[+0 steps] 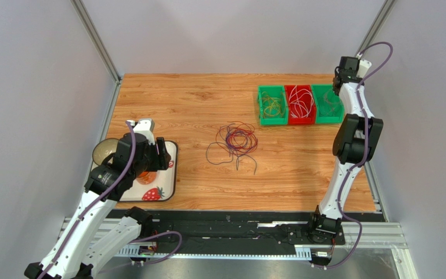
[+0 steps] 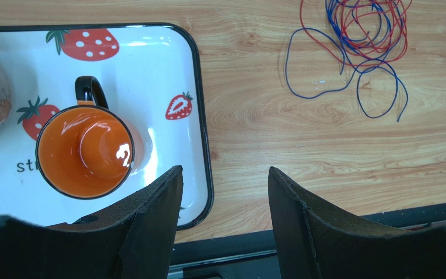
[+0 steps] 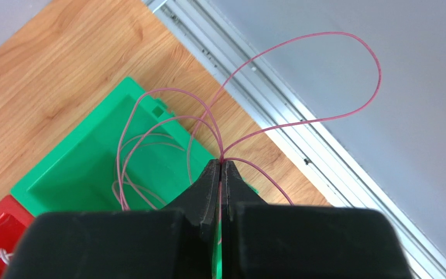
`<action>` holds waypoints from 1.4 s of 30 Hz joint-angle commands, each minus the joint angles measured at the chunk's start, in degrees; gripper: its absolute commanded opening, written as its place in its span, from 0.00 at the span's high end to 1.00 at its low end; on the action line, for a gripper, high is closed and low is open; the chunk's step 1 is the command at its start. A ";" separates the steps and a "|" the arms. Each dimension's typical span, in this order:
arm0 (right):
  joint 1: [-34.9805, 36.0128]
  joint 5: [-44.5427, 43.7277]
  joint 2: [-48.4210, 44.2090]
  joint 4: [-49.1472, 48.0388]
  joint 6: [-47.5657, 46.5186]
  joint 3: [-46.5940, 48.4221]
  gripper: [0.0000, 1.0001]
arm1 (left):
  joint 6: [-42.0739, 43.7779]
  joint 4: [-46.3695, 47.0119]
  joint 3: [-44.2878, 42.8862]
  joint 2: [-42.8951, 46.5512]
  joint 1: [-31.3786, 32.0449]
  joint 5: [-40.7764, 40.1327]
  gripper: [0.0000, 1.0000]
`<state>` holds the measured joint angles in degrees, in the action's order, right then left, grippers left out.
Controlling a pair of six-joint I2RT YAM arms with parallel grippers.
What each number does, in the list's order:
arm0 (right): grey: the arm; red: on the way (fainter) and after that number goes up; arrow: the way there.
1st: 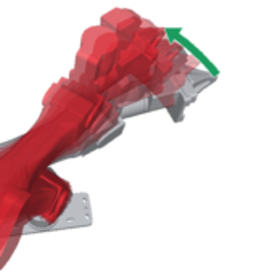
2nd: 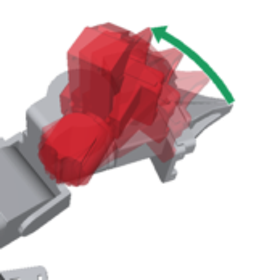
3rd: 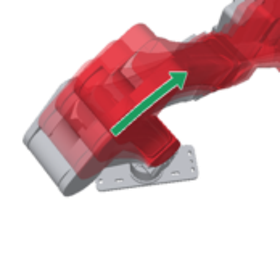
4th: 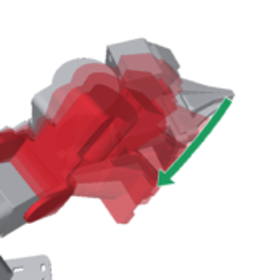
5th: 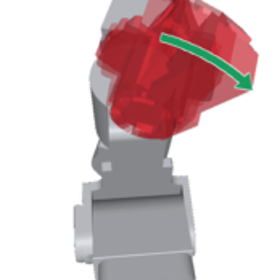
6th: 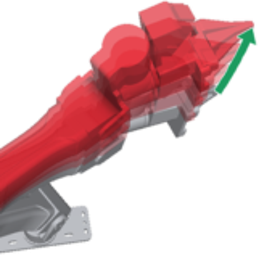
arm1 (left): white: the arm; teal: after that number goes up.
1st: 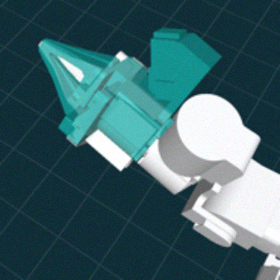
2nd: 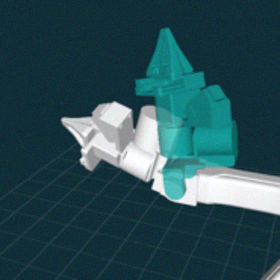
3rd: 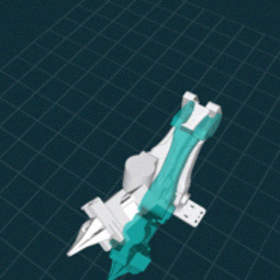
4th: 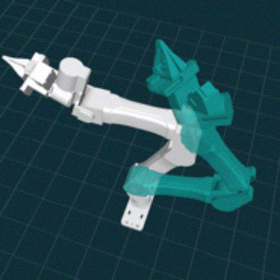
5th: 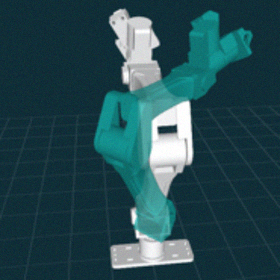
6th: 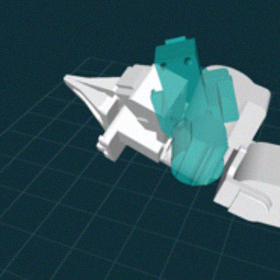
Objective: Untangle the cables
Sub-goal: Place the cable in the bin.
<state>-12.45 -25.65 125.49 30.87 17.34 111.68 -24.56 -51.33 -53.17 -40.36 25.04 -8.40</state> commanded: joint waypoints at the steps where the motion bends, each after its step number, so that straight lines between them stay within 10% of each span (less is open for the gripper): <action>1: 0.32 -4.50 -2.09 -1.25 -2.75 2.76 1.00 | 0.47 1.58 0.26 0.28 -0.25 0.49 0.36; 42: 9.90 -24.10 5.46 -7.49 -15.85 2.23 1.00 | 0.83 1.76 0.34 1.25 -0.25 1.02 0.36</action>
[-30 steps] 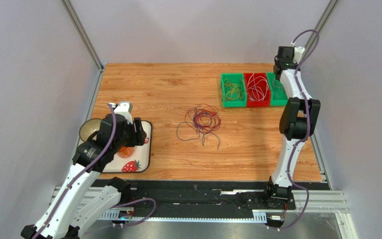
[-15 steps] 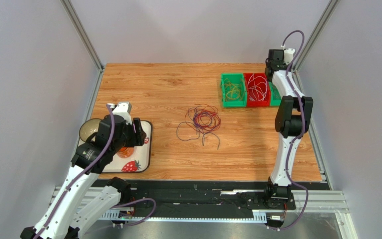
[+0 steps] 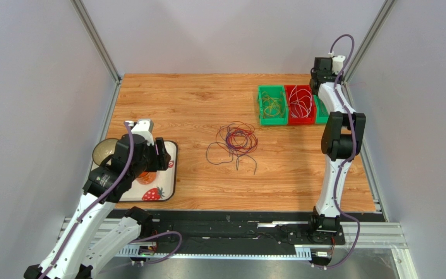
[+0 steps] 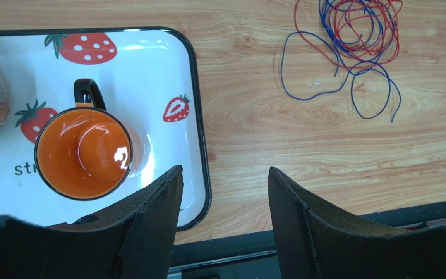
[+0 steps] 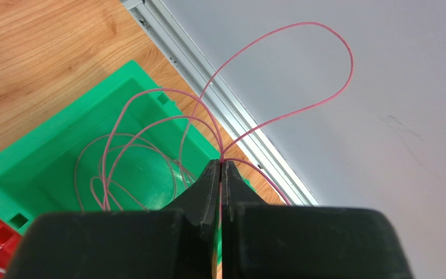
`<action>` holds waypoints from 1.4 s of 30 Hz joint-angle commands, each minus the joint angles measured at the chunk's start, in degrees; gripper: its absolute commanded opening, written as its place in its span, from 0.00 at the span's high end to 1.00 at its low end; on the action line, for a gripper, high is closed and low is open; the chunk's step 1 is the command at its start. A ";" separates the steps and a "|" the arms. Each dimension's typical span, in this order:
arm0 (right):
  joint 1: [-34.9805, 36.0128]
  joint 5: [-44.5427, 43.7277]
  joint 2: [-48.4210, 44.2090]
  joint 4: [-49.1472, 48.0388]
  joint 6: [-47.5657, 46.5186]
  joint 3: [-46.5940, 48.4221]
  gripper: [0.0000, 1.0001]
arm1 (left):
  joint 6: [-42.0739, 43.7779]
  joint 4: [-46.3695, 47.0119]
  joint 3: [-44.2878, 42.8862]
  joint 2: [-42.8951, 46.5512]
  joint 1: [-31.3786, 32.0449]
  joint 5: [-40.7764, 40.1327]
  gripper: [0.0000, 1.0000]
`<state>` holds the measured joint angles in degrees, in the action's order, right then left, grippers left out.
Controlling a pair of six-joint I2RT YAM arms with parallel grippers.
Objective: Untangle the cables
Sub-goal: Place the cable in the bin.
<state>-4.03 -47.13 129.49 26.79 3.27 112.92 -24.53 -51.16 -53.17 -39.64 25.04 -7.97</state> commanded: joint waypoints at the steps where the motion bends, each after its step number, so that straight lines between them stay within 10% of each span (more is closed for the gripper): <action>1: 1.66 -2.70 2.34 -3.49 -2.21 1.24 1.00 | 0.80 1.59 0.34 0.61 -0.25 0.58 0.36; 34: 1.48 18.92 4.45 7.05 2.62 5.64 1.00 | 0.89 1.67 0.26 1.75 -0.25 0.58 0.36; 42: 0.69 17.43 1.21 9.33 1.92 4.59 0.80 | 0.98 1.67 0.26 2.02 -0.25 0.76 0.36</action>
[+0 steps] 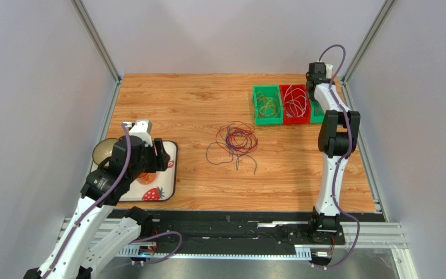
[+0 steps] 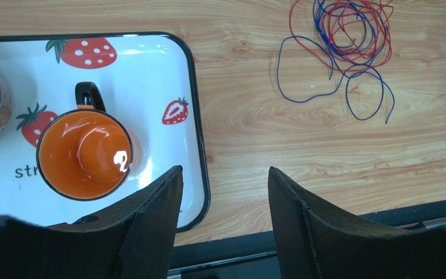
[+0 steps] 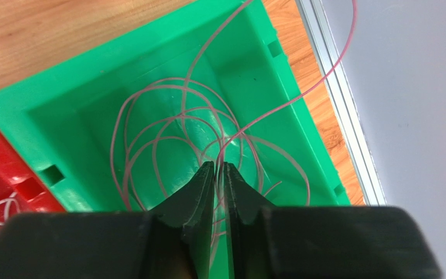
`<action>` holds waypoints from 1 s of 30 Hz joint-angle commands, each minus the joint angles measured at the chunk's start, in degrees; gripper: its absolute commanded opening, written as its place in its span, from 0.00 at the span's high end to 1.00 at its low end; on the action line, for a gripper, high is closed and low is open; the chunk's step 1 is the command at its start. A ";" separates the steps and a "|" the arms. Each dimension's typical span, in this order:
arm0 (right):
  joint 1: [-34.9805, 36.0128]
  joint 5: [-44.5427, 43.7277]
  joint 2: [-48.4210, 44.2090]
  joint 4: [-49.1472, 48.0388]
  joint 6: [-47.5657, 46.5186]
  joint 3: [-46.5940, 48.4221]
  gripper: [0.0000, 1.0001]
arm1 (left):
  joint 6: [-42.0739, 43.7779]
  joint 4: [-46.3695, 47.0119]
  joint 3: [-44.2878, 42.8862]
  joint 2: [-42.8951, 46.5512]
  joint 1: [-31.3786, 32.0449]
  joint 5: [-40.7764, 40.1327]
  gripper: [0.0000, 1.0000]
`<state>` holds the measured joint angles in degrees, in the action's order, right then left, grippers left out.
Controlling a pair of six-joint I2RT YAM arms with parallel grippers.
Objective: Untangle the cables
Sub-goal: Place the cable in the bin.
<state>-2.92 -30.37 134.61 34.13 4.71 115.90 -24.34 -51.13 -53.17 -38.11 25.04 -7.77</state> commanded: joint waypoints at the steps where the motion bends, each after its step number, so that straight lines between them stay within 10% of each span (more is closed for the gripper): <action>1: -0.42 0.92 -4.35 2.17 0.56 1.70 0.78 | 0.78 1.65 0.26 0.58 -0.25 0.56 0.36; 16: -2.26 7.68 -12.79 5.77 5.48 3.81 0.50 | 0.78 1.74 0.26 1.02 -0.25 0.65 0.36; 30: -12.72 29.49 -4.45 3.93 8.93 10.75 0.46 | 0.87 1.83 0.34 0.05 -0.25 1.00 0.36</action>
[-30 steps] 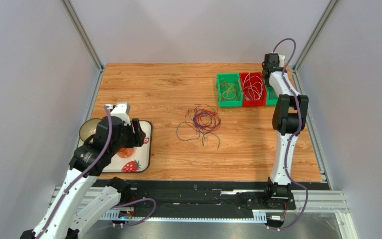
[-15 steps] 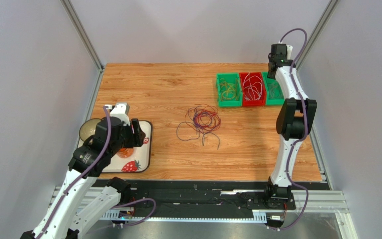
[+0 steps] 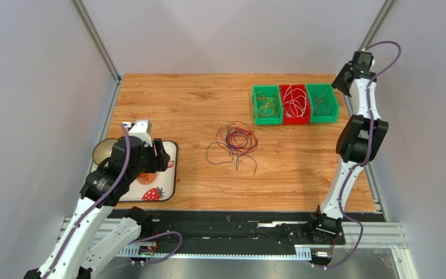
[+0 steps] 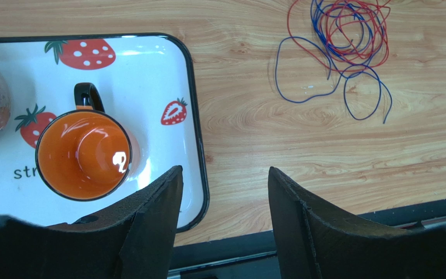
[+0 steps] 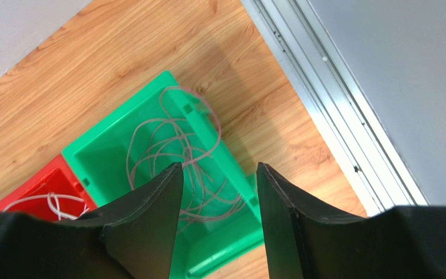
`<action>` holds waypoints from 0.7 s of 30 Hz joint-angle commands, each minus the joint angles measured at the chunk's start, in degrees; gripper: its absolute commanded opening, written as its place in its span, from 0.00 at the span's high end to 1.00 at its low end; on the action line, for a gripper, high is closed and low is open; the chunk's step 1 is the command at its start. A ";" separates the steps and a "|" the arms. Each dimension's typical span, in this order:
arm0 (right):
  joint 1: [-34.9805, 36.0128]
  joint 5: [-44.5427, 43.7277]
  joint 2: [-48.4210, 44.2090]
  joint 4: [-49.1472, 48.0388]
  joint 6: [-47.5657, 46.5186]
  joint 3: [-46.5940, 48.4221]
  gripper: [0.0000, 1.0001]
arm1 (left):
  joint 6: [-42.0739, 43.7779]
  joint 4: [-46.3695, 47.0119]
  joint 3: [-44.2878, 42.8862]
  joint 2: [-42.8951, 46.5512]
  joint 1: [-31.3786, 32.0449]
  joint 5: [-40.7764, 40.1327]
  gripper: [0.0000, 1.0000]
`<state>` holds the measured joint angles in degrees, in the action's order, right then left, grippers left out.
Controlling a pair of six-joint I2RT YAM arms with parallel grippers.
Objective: Untangle the cables
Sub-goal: Place the cable in the bin.
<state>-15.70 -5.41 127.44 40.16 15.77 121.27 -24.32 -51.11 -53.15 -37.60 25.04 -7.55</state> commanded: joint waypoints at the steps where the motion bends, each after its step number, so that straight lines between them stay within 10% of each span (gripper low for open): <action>1: -0.46 4.53 4.47 -2.19 -2.41 6.42 0.46 | 0.85 1.89 0.41 -0.54 -0.25 0.87 0.36; 21: -4.16 13.67 10.03 -7.38 -3.29 9.86 0.58 | 0.59 1.54 0.32 -3.70 -0.25 0.08 0.36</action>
<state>-19.75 7.03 138.91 35.88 13.43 130.08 -24.32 -50.94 -53.15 -41.21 25.04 -7.16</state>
